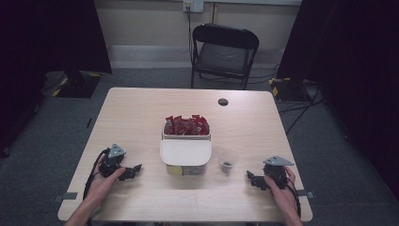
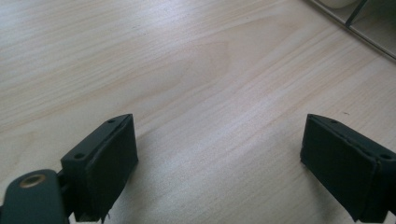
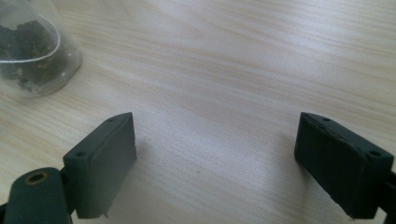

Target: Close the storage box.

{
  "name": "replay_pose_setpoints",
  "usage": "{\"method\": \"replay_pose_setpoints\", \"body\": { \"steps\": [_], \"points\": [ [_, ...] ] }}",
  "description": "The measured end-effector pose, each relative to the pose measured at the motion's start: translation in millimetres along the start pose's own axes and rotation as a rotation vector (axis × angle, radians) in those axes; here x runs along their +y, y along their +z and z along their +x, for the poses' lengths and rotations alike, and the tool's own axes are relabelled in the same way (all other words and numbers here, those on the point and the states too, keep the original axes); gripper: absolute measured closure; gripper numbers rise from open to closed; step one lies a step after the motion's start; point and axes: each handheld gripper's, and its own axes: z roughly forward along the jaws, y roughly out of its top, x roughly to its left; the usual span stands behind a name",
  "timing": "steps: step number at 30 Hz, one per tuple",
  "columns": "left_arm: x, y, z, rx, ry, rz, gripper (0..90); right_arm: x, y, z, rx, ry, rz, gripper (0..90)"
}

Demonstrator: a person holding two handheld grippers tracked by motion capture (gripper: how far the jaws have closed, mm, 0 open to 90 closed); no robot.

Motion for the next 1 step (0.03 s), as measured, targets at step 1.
{"method": "replay_pose_setpoints", "body": {
  "steps": [1],
  "points": [
    [-0.1,0.2,-0.4,-0.002,-0.006,-0.001,9.9,0.0,0.0,0.1,0.001,0.001,0.001,12.4]
  ]
}}
